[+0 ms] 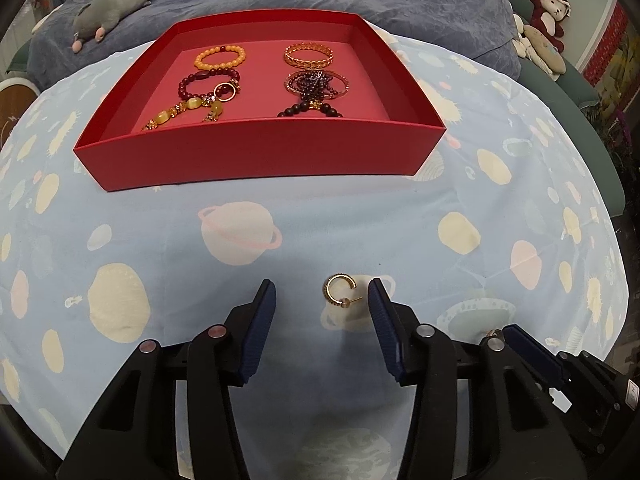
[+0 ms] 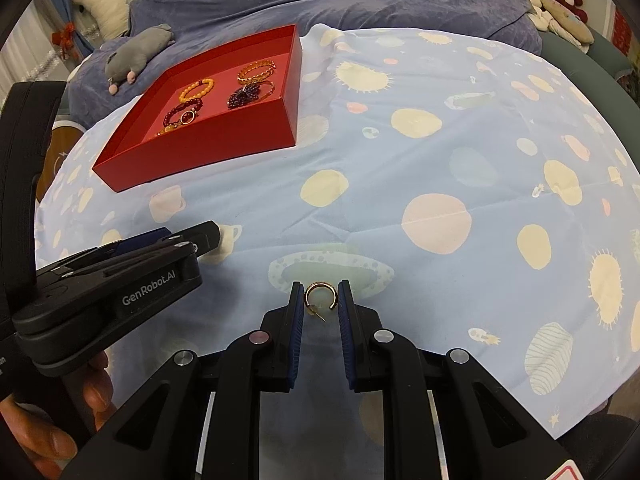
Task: Organize jewelry
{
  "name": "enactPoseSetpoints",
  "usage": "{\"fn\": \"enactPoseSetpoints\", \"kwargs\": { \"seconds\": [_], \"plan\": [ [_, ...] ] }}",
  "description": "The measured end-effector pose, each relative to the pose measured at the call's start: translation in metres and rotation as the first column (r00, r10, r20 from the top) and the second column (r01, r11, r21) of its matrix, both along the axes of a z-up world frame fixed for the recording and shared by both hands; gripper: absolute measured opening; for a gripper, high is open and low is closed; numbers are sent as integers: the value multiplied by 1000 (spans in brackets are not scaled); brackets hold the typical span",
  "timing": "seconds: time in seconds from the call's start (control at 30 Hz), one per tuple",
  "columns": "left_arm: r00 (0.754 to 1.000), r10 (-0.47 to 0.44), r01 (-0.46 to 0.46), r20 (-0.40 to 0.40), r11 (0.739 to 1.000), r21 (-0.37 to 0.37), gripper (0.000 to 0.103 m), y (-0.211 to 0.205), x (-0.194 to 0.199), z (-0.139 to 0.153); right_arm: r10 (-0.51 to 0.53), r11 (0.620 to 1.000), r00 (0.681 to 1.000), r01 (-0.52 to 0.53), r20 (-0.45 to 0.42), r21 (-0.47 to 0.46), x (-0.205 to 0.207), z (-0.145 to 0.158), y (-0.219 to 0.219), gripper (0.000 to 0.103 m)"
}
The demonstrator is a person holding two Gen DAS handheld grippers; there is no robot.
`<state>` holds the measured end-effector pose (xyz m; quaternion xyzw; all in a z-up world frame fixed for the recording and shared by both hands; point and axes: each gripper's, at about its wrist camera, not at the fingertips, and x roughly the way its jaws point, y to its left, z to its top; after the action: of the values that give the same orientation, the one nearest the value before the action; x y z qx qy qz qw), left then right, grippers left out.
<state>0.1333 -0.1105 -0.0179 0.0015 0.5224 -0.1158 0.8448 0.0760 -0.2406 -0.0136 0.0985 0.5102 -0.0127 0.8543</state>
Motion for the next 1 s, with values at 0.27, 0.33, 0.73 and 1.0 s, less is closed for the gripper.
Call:
{"fn": "enactPoseSetpoints", "kwargs": {
  "seconds": [0.27,0.33,0.73,1.0],
  "plan": [
    [1000,-21,21,18,999,37,18,-5,-3,0,-2,1000,1000,2,3,9,1,-1,0,16],
    [1000,-22,22,15,999,34,18,-5,-4,0,-2,1000,1000,1,6,9,0,1,0,16],
    [1000,-10,10,2,1000,1,7,16,-20,6,19,1000,999,-19,30,0,-6,12,12,16],
    [999,46,-46,-18,999,-22,5,44,-23,2,26,1000,999,-26,22,3,-11,10,17,16]
  ]
}}
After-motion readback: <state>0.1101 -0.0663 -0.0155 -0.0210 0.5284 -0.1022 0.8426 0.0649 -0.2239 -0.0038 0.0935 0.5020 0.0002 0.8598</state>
